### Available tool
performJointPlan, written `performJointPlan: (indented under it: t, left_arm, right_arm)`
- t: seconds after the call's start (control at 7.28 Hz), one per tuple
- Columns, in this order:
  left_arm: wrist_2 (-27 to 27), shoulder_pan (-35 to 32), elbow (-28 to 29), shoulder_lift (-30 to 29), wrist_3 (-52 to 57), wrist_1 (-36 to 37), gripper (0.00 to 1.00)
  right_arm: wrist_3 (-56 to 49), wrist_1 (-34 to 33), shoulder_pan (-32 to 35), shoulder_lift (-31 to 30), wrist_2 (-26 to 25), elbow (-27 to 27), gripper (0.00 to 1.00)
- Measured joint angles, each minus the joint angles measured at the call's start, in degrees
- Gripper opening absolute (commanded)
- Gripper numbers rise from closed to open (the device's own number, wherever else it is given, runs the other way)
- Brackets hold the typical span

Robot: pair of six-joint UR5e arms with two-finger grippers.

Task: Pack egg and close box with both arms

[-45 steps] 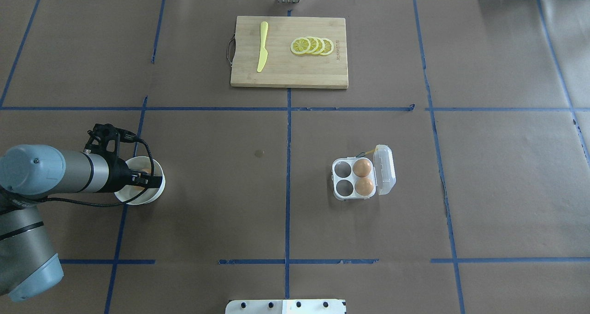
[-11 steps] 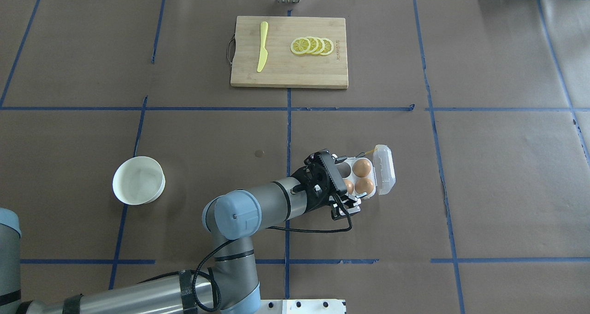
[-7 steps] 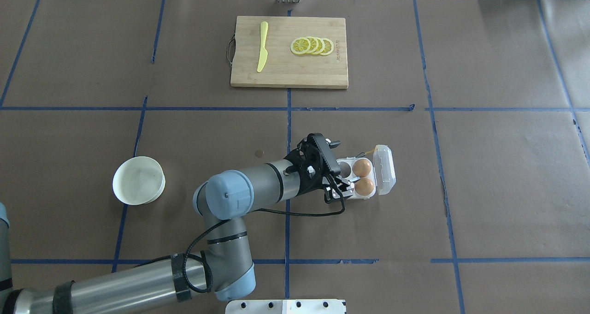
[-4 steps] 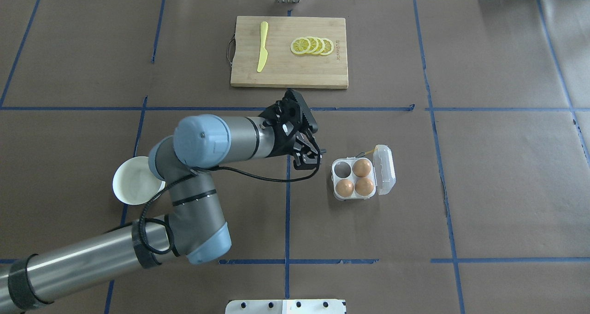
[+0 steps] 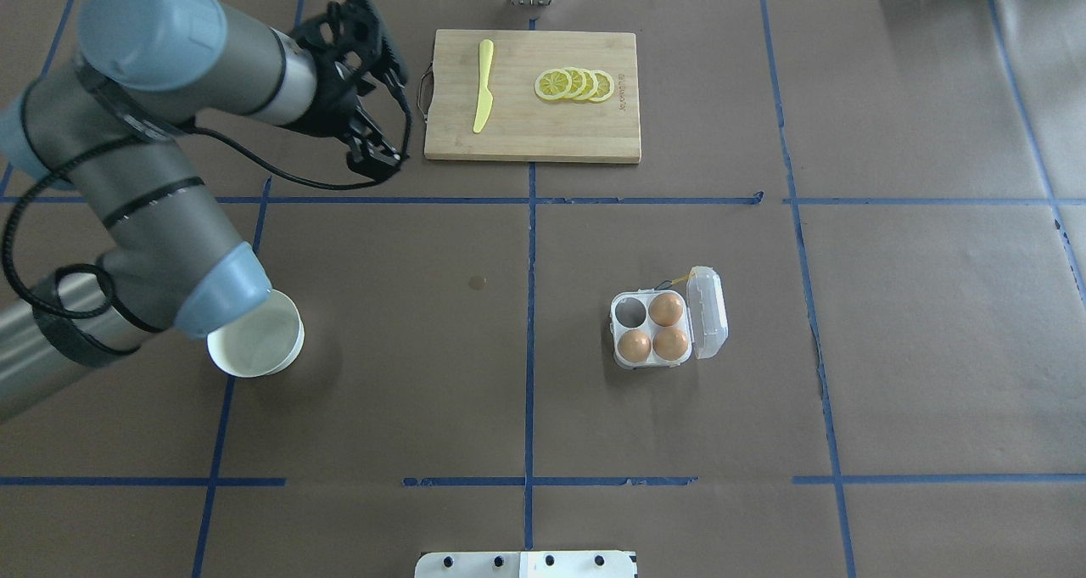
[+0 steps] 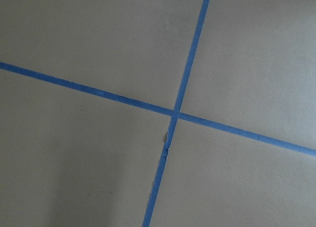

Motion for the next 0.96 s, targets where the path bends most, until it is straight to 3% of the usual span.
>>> performJointPlan:
  t: [0.55,0.96]
  left_arm:
    - [-11.39,-23.84,0.86,15.38,9.43,3.91,1.0]
    - [-11.92,-34.45,10.0,20.92,10.12,3.54,1.0]
  right_arm:
    - [-0.01,0.0,0.0,-0.02,-0.12,-0.54,1.0]
    - [-0.03,0.0,0.0,0.0,-0.2,-1.18,1.0]
